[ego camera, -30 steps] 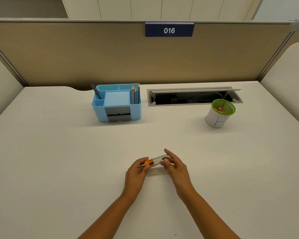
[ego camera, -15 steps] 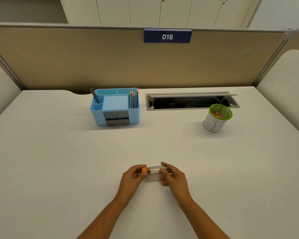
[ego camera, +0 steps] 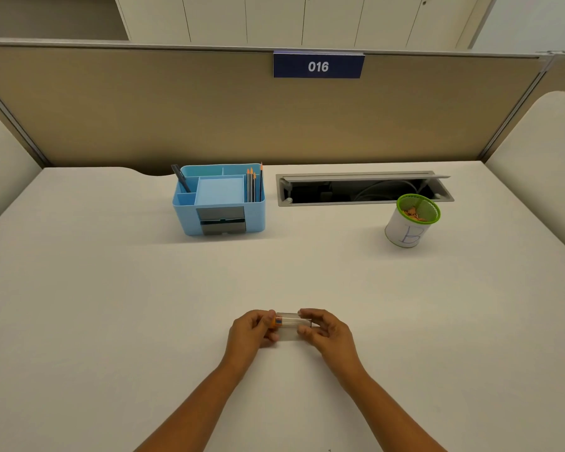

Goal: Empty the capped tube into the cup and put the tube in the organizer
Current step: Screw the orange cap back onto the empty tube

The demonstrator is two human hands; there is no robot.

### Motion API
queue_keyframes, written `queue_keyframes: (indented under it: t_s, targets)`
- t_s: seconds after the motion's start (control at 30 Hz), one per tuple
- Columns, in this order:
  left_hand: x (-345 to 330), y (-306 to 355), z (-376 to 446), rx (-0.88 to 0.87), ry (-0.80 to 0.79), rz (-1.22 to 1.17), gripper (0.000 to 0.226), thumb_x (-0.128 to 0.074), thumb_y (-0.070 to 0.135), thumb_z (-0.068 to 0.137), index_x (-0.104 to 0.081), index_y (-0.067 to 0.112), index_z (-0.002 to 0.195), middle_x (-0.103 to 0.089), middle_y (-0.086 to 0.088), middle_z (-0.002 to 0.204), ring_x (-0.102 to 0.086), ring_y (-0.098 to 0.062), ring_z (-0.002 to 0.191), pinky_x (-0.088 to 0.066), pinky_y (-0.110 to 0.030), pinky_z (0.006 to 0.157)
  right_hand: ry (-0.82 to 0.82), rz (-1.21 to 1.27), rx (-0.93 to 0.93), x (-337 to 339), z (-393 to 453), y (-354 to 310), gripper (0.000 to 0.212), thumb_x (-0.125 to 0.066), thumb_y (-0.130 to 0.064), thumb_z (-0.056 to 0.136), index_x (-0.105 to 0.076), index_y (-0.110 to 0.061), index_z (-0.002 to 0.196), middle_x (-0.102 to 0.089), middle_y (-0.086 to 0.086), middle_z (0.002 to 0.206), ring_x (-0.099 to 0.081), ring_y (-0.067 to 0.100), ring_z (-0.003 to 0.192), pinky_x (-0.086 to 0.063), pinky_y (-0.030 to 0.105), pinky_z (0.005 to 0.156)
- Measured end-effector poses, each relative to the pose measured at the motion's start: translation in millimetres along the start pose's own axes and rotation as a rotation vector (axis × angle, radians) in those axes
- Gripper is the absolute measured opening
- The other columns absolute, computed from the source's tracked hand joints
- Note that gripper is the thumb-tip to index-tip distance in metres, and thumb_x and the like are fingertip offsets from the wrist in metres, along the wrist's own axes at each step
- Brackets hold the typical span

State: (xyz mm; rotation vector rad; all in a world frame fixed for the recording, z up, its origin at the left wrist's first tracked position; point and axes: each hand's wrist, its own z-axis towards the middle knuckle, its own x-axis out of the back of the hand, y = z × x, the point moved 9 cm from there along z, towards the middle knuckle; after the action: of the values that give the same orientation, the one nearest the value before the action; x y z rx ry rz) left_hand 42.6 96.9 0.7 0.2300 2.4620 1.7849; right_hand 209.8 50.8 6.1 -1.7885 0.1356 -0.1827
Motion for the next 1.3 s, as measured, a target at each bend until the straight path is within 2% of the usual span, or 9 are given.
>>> queue_keyframes:
  t_s: [0.1, 0.3, 0.43, 0.7, 0.87, 0.97, 1.07, 1.13, 1.3]
  targets:
    - [0.5, -2.3, 0.8, 0.023, 0.001, -0.011, 0.026, -0.054, 0.028, 0.087, -0.067, 0.006, 0.081, -0.065, -0.006, 0.066, -0.061, -0.010, 0.050, -0.056, -0.023, 0.053, 0.009, -0.009, 0.020, -0.4, -2.2, -1.5, 0.025, -0.073, -0.009, 0.075, -0.069, -0.025, 0.094, -0.071, -0.005, 0.102, -0.069, 0.013, 0.082, -0.055, 0.023, 0.078]
    - [0.5, -4.1, 0.5, 0.025, -0.009, -0.022, 0.030, -0.053, 0.031, 0.087, -0.066, 0.005, 0.082, -0.064, -0.009, 0.063, -0.062, -0.010, 0.052, -0.055, -0.021, 0.053, 0.021, -0.017, 0.038, -0.6, -4.1, -3.7, 0.027, -0.074, -0.007, 0.074, -0.069, -0.026, 0.093, -0.072, -0.006, 0.099, -0.068, 0.012, 0.079, -0.053, 0.017, 0.074]
    - [1.7, -4.6, 0.9, 0.014, -0.002, -0.020, 0.030, -0.053, 0.030, 0.087, -0.066, 0.003, 0.082, -0.065, -0.005, 0.064, -0.063, -0.008, 0.052, -0.054, -0.019, 0.053, 0.016, -0.004, 0.031, -1.6, -3.3, -3.4, 0.027, -0.075, -0.008, 0.074, -0.069, -0.026, 0.093, -0.073, -0.005, 0.095, -0.069, 0.007, 0.086, -0.053, 0.016, 0.075]
    - [-0.8, -3.0, -0.3, -0.037, 0.014, -0.003, 0.020, -0.054, 0.025, 0.088, -0.064, 0.011, 0.078, -0.066, -0.004, 0.069, -0.064, -0.006, 0.055, -0.054, -0.018, 0.054, 0.011, -0.037, -0.011, -0.4, 1.5, 0.1, 0.023, -0.077, -0.010, 0.072, -0.069, -0.018, 0.091, -0.073, -0.002, 0.094, -0.068, 0.004, 0.083, -0.050, 0.014, 0.069]
    - [0.5, -0.5, -6.8, -0.138, 0.104, 0.056, 0.010, -0.053, 0.022, 0.089, -0.062, 0.021, 0.088, -0.067, 0.000, 0.081, -0.065, -0.012, 0.072, -0.054, -0.018, 0.062, 0.034, -0.162, -0.005, -2.7, 1.9, -0.7, 0.022, -0.076, -0.013, 0.072, -0.067, -0.027, 0.086, -0.072, -0.008, 0.092, -0.066, 0.007, 0.079, -0.051, 0.018, 0.068]
    - [6.0, 0.3, -9.8, -0.190, 0.154, 0.122, 0.013, -0.054, 0.022, 0.088, -0.062, 0.021, 0.098, -0.065, 0.001, 0.095, -0.063, -0.011, 0.087, -0.055, -0.023, 0.070, 0.043, -0.260, 0.031, -4.1, 1.1, -5.1, 0.024, -0.075, -0.018, 0.073, -0.065, -0.035, 0.086, -0.071, -0.014, 0.093, -0.061, -0.001, 0.069, -0.049, 0.013, 0.066]
    - [16.1, 5.6, -12.1, -0.260, 0.199, 0.235, 0.017, -0.057, 0.024, 0.087, -0.063, 0.022, 0.102, -0.064, 0.008, 0.099, -0.061, -0.004, 0.091, -0.049, -0.015, 0.074, 0.047, -0.384, 0.062, -8.1, -0.5, -9.2, 0.029, -0.074, -0.026, 0.074, -0.060, -0.044, 0.093, -0.068, -0.023, 0.093, -0.055, -0.004, 0.059, -0.044, 0.008, 0.062]
    - [20.2, 7.5, -13.6, -0.281, 0.203, 0.264, 0.017, -0.057, 0.024, 0.086, -0.064, 0.024, 0.102, -0.064, 0.011, 0.098, -0.061, -0.001, 0.092, -0.047, -0.012, 0.074, 0.045, -0.450, 0.065, -12.1, -1.1, -9.5, 0.027, -0.071, -0.030, 0.076, -0.060, -0.046, 0.094, -0.068, -0.025, 0.090, -0.056, -0.005, 0.062, -0.043, 0.008, 0.061]
    - [33.3, 10.1, -18.1, -0.307, 0.255, 0.304, 0.017, -0.059, 0.021, 0.085, -0.064, 0.028, 0.100, -0.064, 0.017, 0.095, -0.062, -0.004, 0.091, -0.046, -0.016, 0.076, 0.033, -0.566, 0.081, -22.7, -1.6, -11.1, 0.023, -0.069, -0.037, 0.076, -0.059, -0.047, 0.094, -0.064, -0.029, 0.080, -0.057, -0.006, 0.072, -0.041, 0.011, 0.062]
